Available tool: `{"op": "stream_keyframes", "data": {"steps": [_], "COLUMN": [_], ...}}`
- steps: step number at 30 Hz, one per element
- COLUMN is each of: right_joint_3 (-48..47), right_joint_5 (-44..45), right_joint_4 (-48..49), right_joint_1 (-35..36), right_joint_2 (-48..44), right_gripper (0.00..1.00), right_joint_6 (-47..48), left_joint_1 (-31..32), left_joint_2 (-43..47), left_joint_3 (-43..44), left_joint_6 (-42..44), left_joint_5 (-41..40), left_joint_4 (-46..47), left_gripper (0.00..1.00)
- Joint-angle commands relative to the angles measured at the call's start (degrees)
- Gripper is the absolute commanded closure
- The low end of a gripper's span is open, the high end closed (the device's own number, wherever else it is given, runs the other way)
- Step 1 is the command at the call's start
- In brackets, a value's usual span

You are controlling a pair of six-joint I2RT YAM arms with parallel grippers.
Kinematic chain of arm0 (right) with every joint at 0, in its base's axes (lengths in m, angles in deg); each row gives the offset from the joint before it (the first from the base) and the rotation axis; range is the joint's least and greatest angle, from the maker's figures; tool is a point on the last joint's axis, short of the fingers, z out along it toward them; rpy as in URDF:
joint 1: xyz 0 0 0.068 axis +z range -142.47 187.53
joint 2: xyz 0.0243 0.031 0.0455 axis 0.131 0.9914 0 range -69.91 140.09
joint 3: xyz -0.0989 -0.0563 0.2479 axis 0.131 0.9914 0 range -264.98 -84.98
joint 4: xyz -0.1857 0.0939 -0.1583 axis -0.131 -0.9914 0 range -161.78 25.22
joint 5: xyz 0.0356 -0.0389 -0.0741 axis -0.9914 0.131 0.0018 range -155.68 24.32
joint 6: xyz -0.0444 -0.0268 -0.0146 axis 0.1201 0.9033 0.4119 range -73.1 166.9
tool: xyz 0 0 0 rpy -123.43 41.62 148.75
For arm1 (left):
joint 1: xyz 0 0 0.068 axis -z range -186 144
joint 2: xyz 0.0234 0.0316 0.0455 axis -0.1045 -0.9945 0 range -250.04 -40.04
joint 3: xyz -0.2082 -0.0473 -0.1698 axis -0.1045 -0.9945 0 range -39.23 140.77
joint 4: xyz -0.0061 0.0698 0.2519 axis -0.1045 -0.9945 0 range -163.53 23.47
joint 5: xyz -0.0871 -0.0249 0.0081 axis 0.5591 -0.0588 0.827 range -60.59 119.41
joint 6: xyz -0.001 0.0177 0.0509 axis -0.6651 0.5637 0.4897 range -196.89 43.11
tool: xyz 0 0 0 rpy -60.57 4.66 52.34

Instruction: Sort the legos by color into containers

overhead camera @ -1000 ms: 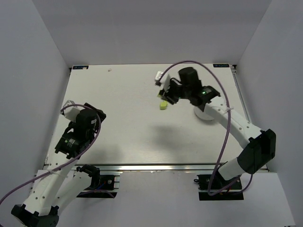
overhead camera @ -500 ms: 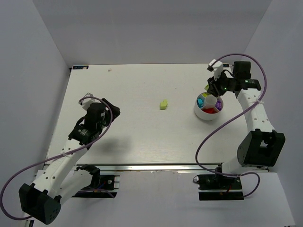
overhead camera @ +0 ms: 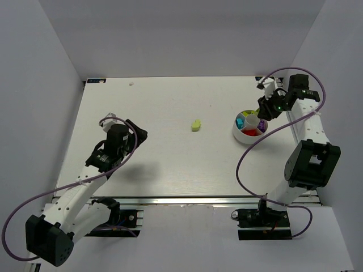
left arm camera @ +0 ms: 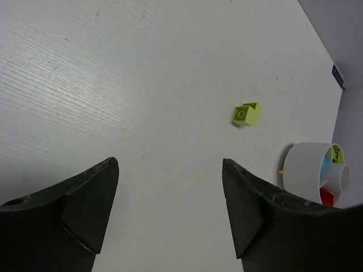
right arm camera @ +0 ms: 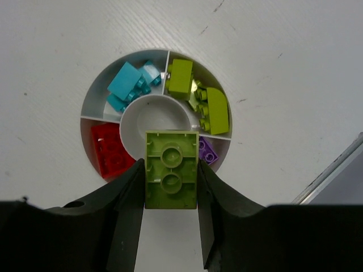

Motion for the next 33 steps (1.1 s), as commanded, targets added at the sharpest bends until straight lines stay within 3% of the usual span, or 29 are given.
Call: {"op": "stream_keyframes", "data": {"steps": [1, 7, 9, 15, 24, 29, 32, 33], "right_joint_3": [-4.5, -6.7, -7.4, -9.6, -10.0, -9.2, -8.9, -8.7], "right_joint_5": [1.0, 3.0, 3.6, 2.6, 2.2, 4.3, 5.5, 5.9], "right_joint_4": [-6.1, -9.7, -10.8, -12.4, -12.7, -11.2, -9.8, -9.4], "right_joint_1": [0.0, 0.0, 0.1, 0.2, 3.0, 4.8, 4.9, 4.8], "right_joint_2": [0.7, 2.4, 2.7, 4.4, 7.0, 8.1, 8.1, 8.1], "right_gripper": [1.0, 1.0, 1.0, 1.0, 0.97, 0.77, 0.54, 0.5], "right_joint_6": [6.0, 7.4, 7.4, 7.6, 6.7, 5.9, 5.0, 5.0], "left_joint_1": [-0.3, -0.3, -0.3, -0.1, 0.0, 0.0, 0.0, 0.0], "left_joint_2": [-1.4, -5.7, -9.3, -23.4, -23.6, -22.4, -21.8, -21.7], "left_joint_3": [-0.4, 0.3, 1.1, 11.1, 9.8, 8.2, 7.7, 7.7], "left_joint_6": [-0.5, 0.4, 3.1, 9.2, 6.9, 6.1, 6.0, 6.0], "left_joint_5": [1.9, 7.5, 14.0, 21.3, 23.7, 23.7, 23.5, 23.4], "left_joint_4": [2.4, 5.0, 7.5, 0.9, 4.9, 5.4, 5.1, 5.2], "left_gripper": [0.18, 0.18, 0.2, 0.21, 0.21, 0.21, 0.21, 0.21]}}
